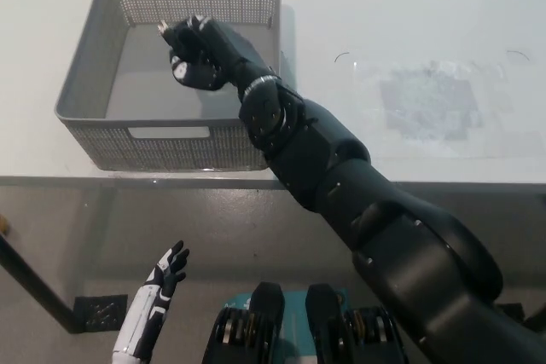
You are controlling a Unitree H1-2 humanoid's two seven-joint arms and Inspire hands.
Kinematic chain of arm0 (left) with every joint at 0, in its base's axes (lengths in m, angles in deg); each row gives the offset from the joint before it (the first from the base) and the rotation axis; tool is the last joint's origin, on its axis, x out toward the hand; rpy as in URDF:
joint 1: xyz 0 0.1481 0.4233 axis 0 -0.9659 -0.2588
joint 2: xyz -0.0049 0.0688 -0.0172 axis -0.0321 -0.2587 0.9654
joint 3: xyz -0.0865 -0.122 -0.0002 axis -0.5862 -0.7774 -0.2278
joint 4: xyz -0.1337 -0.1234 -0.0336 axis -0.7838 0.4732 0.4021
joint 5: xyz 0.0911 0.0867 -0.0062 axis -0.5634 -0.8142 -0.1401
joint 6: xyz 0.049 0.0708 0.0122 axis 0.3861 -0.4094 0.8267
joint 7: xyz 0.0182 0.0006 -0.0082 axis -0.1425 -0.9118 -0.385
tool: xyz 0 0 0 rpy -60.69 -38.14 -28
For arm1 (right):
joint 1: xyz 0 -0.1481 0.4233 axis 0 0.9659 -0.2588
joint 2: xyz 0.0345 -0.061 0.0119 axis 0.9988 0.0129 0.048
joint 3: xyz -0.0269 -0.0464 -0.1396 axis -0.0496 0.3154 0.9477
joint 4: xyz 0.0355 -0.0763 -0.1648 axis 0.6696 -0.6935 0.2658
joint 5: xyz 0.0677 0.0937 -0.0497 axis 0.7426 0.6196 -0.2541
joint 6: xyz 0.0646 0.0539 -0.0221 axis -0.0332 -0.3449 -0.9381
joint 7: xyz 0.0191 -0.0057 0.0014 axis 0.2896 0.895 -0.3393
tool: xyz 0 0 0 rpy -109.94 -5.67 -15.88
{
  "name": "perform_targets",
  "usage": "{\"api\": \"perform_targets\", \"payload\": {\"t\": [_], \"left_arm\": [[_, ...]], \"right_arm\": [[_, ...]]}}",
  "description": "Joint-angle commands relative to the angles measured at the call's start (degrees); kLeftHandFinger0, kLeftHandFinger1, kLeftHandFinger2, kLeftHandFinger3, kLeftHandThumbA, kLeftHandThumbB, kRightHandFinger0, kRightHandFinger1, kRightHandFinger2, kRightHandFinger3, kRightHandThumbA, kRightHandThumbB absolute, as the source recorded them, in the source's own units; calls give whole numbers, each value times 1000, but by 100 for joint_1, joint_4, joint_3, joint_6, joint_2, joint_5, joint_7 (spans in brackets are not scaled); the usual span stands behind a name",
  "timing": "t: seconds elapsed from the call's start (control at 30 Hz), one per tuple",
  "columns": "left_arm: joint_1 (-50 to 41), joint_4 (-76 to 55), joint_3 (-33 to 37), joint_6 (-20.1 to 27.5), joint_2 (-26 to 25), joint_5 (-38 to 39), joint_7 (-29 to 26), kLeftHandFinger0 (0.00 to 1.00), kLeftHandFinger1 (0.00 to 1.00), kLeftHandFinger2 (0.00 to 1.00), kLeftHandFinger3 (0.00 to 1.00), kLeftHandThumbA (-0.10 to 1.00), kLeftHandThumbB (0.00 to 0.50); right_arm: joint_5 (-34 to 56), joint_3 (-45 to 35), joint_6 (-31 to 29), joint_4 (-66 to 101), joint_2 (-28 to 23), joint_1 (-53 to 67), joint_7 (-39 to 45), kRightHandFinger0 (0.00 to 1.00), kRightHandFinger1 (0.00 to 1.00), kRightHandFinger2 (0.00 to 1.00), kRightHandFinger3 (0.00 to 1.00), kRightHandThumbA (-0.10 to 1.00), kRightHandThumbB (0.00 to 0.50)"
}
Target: Use the right hand to pick up a webcam and put it into a container on the left side
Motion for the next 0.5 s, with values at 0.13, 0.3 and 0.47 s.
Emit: {"api": "perform_targets", "payload": {"t": [0.13, 0.3, 0.47], "left_arm": [[175, -87, 42, 121, -138, -109, 33, 1000, 1000, 1000, 1000, 1000, 105], [172, -100, 44, 87, -144, -119, 29, 1000, 1000, 1000, 1000, 1000, 113], [215, -32, 49, 205, -174, -188, -2, 1000, 1000, 1000, 1000, 1000, 113]], "right_arm": [[-89, 262, 166, 52, -237, -422, 1041, 1000, 1000, 1000, 1000, 807, 446], [-119, 374, 253, 102, -283, -432, 1079, 1000, 1000, 1000, 1000, 964, 372], [-44, 310, 231, 177, -378, -475, 1092, 1000, 1000, 1000, 1000, 1000, 440]]}}
